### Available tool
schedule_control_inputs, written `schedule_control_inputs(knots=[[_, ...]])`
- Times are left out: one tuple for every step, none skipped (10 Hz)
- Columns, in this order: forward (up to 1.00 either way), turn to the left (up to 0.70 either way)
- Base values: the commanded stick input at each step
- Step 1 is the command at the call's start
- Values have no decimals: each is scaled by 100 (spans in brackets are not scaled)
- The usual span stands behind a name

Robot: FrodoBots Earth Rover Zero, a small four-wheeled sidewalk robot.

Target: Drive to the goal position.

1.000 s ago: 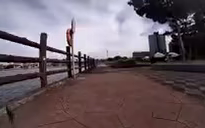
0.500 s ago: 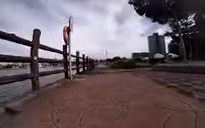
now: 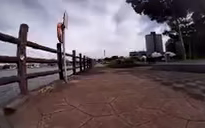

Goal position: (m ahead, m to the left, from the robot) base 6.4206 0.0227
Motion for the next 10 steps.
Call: schedule_control_inputs(knots=[[70, -24], [70, -24], [70, -24], [70, -24], [70, -24], [70, 11], [70, 11], [70, 11], [70, 11], [70, 11]])
